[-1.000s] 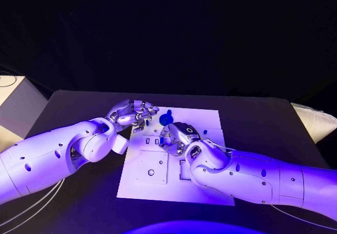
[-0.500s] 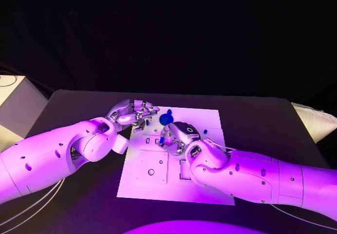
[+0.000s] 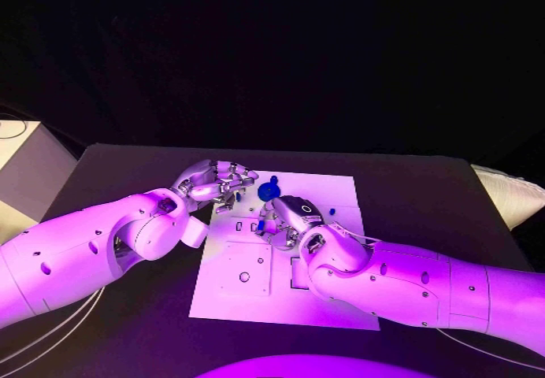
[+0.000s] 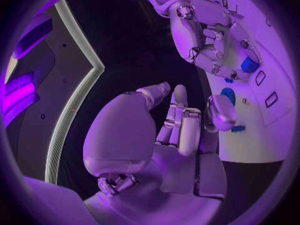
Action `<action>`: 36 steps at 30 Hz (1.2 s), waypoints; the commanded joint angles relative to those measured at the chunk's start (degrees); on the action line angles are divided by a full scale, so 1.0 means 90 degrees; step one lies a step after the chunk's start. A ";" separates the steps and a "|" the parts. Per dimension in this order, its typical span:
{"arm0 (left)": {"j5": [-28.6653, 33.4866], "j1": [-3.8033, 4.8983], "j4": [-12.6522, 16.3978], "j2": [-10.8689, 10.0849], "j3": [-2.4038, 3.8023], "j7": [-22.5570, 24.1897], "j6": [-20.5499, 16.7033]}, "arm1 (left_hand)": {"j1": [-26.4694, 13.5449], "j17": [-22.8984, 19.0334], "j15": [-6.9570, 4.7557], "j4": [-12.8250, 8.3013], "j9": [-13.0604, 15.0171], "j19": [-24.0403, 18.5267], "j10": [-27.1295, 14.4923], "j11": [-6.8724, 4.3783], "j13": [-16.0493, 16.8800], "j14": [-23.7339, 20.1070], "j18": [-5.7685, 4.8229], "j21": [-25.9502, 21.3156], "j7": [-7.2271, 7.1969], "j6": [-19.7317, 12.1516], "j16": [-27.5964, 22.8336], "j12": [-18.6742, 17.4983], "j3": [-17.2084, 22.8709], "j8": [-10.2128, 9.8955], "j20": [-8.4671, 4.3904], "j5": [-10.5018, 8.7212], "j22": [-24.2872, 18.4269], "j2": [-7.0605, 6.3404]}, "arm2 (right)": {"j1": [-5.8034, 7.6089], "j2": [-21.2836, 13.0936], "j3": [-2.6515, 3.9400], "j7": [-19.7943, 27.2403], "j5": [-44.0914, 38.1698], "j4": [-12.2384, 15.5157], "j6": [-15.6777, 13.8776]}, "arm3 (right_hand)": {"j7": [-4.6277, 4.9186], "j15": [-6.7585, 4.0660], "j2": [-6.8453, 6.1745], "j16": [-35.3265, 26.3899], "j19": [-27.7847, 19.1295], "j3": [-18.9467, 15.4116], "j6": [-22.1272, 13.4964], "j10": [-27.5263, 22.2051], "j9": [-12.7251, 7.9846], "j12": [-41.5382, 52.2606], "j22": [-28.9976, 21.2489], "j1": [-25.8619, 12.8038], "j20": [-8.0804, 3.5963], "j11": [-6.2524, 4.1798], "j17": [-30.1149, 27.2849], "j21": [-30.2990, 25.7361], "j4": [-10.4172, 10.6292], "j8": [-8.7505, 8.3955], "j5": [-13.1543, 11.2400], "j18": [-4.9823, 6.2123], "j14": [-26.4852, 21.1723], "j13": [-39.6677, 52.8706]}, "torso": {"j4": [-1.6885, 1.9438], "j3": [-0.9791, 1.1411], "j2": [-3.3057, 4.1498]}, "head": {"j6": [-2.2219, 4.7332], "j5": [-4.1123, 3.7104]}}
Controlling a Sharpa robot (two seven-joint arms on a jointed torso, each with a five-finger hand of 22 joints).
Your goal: Assemble the parts on the task board
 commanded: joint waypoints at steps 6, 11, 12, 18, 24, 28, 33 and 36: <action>-0.0025 0.0002 0.0006 0.0012 0.0004 0.0003 0.0134 | -0.0088 0.0532 0.0008 0.0034 -0.0011 0.0047 -0.0041 -0.0008 0.0010 0.0146 -0.0056 0.0012 -0.0010 -0.0018 -0.0002 0.0048 0.0001 0.0017 0.0005 -0.0002 -0.0015 -0.0005 | -0.0007 0.0010 -0.0001 0.0131 -0.0075 -0.0011 0.0063 | 0.0037 0.0017 -0.0049 0.0026 0.0635 -0.0103 -0.0133 0.0069 -0.0029 -0.0084 0.1617 -0.0067 -0.0018 0.0036 0.1673 -0.0058 0.0039 -0.0040 -0.0053 -0.0020 0.0675 0.1115 | -0.0003 0.0001 0.0000 | -0.0020 0.0004; -0.0027 0.0001 0.0002 0.0015 0.0004 0.0000 0.0142 | -0.0088 0.0532 0.0008 0.0034 -0.0011 0.0047 -0.0041 -0.0008 0.0010 0.0146 -0.0056 0.0012 -0.0010 -0.0018 -0.0002 0.0048 0.0001 0.0017 0.0005 -0.0002 -0.0015 -0.0005 | -0.0008 0.0009 -0.0003 0.0166 -0.0056 -0.0017 0.0068 | 0.0063 0.0039 -0.0090 0.0026 0.0625 -0.0212 -0.0206 -0.0004 -0.0047 -0.0156 0.1599 -0.0096 0.0001 0.0061 0.1673 -0.0086 0.0080 -0.0058 -0.0080 -0.0014 0.0675 0.1054 | 0.0002 -0.0001 -0.0001 | -0.0038 -0.0001; -0.0027 0.0001 0.0001 0.0015 0.0004 -0.0001 0.0145 | -0.0088 0.0532 0.0008 0.0034 -0.0011 0.0047 -0.0041 -0.0008 0.0010 0.0146 -0.0056 0.0012 -0.0010 -0.0018 -0.0002 0.0048 0.0001 0.0017 0.0005 -0.0002 -0.0015 -0.0005 | -0.0008 0.0008 -0.0003 0.0168 -0.0052 -0.0017 0.0068 | 0.0065 0.0042 -0.0094 0.0026 0.0624 -0.0231 -0.0212 -0.0012 -0.0049 -0.0164 0.1597 -0.0101 0.0004 0.0063 0.1673 -0.0089 0.0089 -0.0058 -0.0086 -0.0013 0.0675 0.1047 | 0.0002 -0.0001 -0.0001 | -0.0038 -0.0001; -0.0028 0.0001 -0.0009 0.0017 0.0004 -0.0008 0.0182 | -0.0091 0.0528 0.0010 0.0038 -0.0013 0.0047 -0.0050 -0.0006 0.0012 0.0143 -0.0056 0.0014 -0.0008 -0.0025 -0.0004 0.0052 0.0002 0.0016 0.0006 -0.0002 -0.0014 -0.0005 | -0.0008 0.0007 -0.0004 0.0177 -0.0038 -0.0018 0.0040 | 0.0074 0.0054 -0.0075 0.0026 0.0616 -0.0388 -0.0252 -0.0043 -0.0058 -0.0192 0.1584 -0.0125 0.0021 0.0075 0.1673 -0.0110 0.0171 -0.0047 -0.0188 -0.0008 0.0675 0.1024 | 0.0003 0.0003 -0.0001 | -0.0047 0.0002; -0.0029 0.0001 -0.0017 0.0017 0.0004 -0.0012 0.0194 | -0.0093 0.0522 0.0010 0.0041 -0.0013 0.0043 -0.0053 -0.0005 0.0012 0.0140 -0.0055 0.0012 -0.0007 -0.0026 -0.0006 0.0053 0.0003 0.0016 0.0007 -0.0002 -0.0021 -0.0005 | -0.0010 0.0004 -0.0005 0.0191 -0.0027 -0.0016 0.0010 | 0.0078 0.0061 -0.0064 0.0026 0.0614 -0.0575 -0.0287 -0.0059 -0.0064 -0.0205 0.1580 -0.0117 0.0029 0.0080 0.1673 -0.0117 0.0245 -0.0033 -0.0147 -0.0006 0.0675 0.1012 | -0.0002 0.0004 0.0000 | -0.0055 0.0004; -0.0035 0.0001 -0.0021 0.0018 0.0004 -0.0015 0.0197 | -0.0093 0.0522 0.0010 0.0041 -0.0013 0.0043 -0.0053 -0.0005 0.0012 0.0140 -0.0055 0.0012 -0.0007 -0.0026 -0.0006 0.0053 0.0003 0.0016 0.0007 -0.0002 -0.0021 -0.0005 | -0.0010 0.0001 -0.0005 0.0202 -0.0020 -0.0013 -0.0031 | 0.0080 0.0063 -0.0020 0.0026 0.0612 -0.0834 -0.0321 -0.0082 -0.0069 -0.0224 0.1578 -0.0080 0.0032 0.0083 0.1673 -0.0123 0.0344 -0.0007 -0.0069 -0.0005 0.0675 0.0995 | -0.0001 0.0005 0.0001 | -0.0055 0.0003; -0.0051 0.0001 -0.0038 0.0028 0.0004 -0.0023 0.0193 | -0.0094 0.0523 0.0012 0.0043 -0.0015 0.0040 -0.0063 -0.0004 0.0011 0.0140 -0.0054 0.0011 -0.0006 -0.0032 -0.0007 0.0052 0.0004 0.0014 0.0008 -0.0002 -0.0025 -0.0006 | -0.0012 -0.0009 -0.0005 0.0246 -0.0014 -0.0002 -0.0260 | 0.0115 0.0086 0.0044 0.0026 0.0603 -0.1199 -0.0474 -0.0167 -0.0104 -0.0302 0.1562 -0.0040 0.0049 0.0112 0.1673 -0.0150 0.0474 -0.0037 -0.0170 0.0001 0.0675 0.0927 | 0.0004 0.0006 -0.0001 | -0.0056 0.0000; -0.0164 0.0001 -0.0086 0.0043 0.0004 -0.0085 0.0200 | -0.0101 0.0531 0.0016 0.0049 -0.0021 0.0046 -0.0090 0.0003 0.0010 0.0142 -0.0056 0.0019 0.0002 -0.0058 -0.0005 0.0049 0.0002 0.0004 0.0011 -0.0003 -0.0011 -0.0020 | -0.0014 -0.0038 -0.0005 0.0353 0.0023 0.0023 -0.0557 | 0.0194 0.0142 0.0142 0.0026 0.0599 -0.1534 -0.0715 -0.0221 -0.0171 -0.0342 0.1554 -0.0021 0.0094 0.0181 0.1673 -0.0165 0.0490 -0.0152 -0.0262 0.0005 0.0675 0.0887 | 0.0006 0.0006 -0.0015 | -0.0034 -0.0003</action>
